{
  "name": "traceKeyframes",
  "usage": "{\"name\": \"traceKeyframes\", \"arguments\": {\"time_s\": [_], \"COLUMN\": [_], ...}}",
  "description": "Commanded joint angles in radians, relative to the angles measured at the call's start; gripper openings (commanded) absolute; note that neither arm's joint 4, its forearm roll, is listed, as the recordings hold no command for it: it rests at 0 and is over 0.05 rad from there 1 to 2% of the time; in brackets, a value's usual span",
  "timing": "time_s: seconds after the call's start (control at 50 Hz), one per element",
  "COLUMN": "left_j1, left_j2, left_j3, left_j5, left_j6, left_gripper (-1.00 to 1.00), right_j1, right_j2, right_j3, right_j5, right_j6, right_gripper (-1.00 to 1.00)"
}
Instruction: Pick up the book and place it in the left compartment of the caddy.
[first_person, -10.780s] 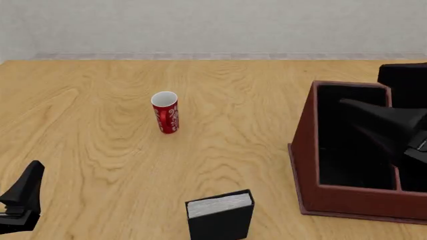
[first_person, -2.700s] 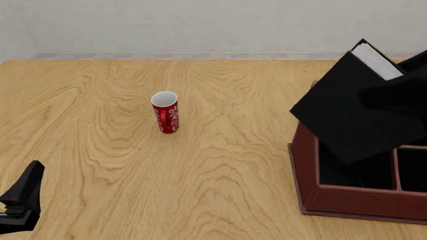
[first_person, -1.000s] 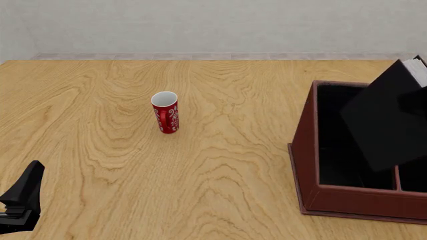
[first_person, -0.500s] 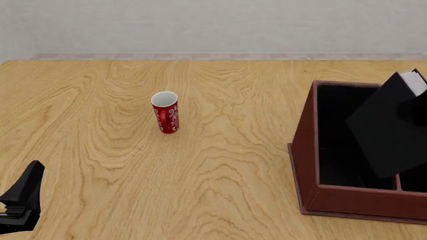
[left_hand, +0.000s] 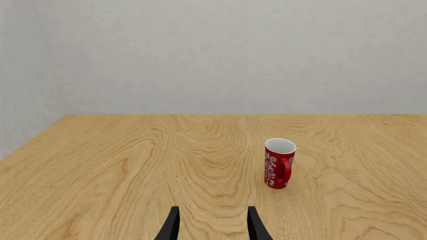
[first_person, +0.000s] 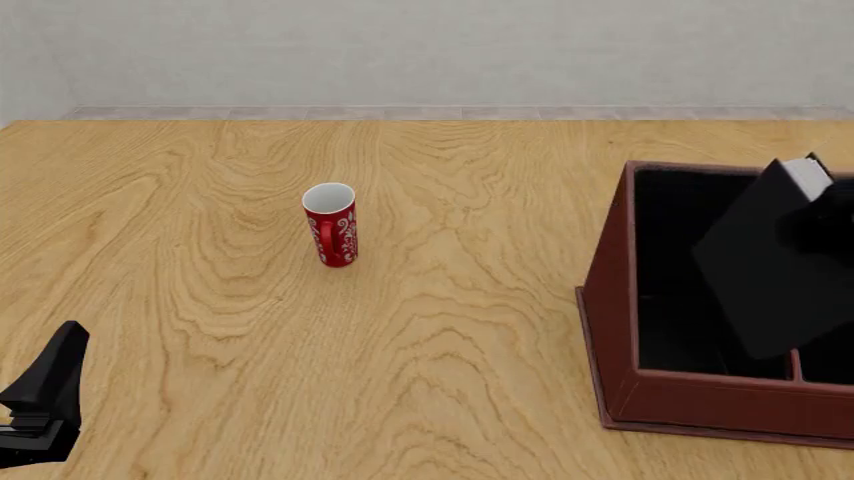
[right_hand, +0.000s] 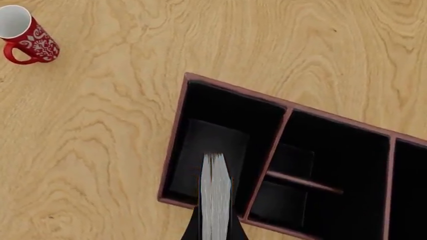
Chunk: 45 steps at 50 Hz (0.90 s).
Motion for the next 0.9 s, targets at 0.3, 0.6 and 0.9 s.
{"name": "traceKeyframes", "arguments": {"time_s": [0.3,0.6,0.9], "left_j1": [0.0,0.0,0.0], "left_j2": [0.0,0.0,0.0], "left_j3": [0.0,0.0,0.0], "left_j5": [0.0,0.0,0.0], "left_j6": [0.0,0.0,0.0], "left_gripper": [1.0,1.0,1.0], "right_j1": [-0.02,-0.011,-0.01], "right_j2": [0.037,0.066,0.092], "right_j3": [0.038,0.078,0.116], "right_j5": [-0.067,-0.115,-0.165], "right_j6": [0.03,0.042,0.047], "right_gripper": [-1.0,-1.0,-1.0]}}
